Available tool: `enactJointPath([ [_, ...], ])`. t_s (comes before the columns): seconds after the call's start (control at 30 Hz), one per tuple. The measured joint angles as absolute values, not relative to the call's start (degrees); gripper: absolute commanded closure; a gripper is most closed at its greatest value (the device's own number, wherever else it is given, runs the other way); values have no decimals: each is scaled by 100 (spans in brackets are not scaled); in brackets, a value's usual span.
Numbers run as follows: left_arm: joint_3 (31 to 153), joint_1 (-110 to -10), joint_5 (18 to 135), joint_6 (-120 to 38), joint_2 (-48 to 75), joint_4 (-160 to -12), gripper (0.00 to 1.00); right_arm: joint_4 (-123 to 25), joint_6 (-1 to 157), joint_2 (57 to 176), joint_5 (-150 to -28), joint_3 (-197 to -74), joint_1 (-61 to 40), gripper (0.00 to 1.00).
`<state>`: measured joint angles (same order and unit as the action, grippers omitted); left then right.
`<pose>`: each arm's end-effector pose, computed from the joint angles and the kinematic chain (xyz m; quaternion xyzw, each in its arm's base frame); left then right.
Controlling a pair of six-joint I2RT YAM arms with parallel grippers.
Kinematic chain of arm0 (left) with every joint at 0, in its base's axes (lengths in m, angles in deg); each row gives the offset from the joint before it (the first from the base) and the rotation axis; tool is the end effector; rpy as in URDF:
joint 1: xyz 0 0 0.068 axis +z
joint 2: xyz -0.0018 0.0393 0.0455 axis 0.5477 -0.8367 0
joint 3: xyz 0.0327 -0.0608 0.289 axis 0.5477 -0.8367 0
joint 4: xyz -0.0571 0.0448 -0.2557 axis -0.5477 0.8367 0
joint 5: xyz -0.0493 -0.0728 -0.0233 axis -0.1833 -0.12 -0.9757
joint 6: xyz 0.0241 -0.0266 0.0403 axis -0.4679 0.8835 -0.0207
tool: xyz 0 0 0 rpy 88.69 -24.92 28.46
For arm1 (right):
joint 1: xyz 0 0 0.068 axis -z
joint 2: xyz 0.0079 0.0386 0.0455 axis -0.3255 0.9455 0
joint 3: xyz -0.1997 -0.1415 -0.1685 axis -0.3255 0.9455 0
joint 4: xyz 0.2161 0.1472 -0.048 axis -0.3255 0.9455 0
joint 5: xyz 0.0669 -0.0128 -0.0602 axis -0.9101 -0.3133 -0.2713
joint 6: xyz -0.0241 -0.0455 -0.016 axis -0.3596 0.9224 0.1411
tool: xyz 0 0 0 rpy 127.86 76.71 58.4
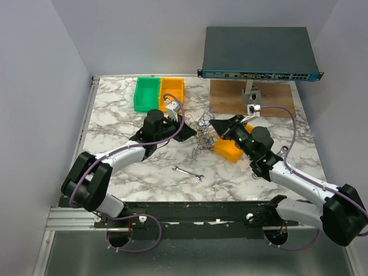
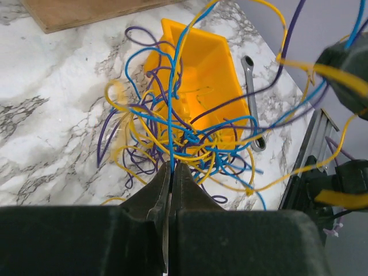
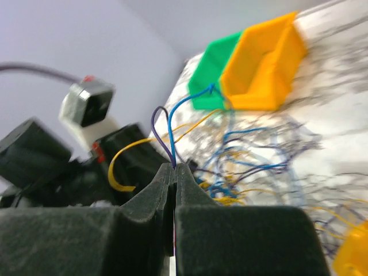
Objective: Untangle the cables
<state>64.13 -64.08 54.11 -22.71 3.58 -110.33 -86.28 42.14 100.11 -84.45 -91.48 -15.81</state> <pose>0.2698 -0.1824 0.2566 0.1680 0.7619 -0.4772 0.4043 0.2016 0.1424 0.2955 0.0279 0.6854 0.4679 0.5573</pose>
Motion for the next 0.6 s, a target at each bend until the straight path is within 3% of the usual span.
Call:
enactJointPath([
  [0.27,6104,-6115,6255,-2228,1137,-10751,100,-7160,4339,8914,-5339,-9133,-1583,99],
  [0.4,5875,-5949,6465,-1893,1519,-10823,100,-6432,4238,8483,-4515,-8978,-1767,99],
  [0.6,5280,-5645,7776,-1684,2347,-10362,100,-5990,4334,7672,-3022,-8849,-1655,99],
])
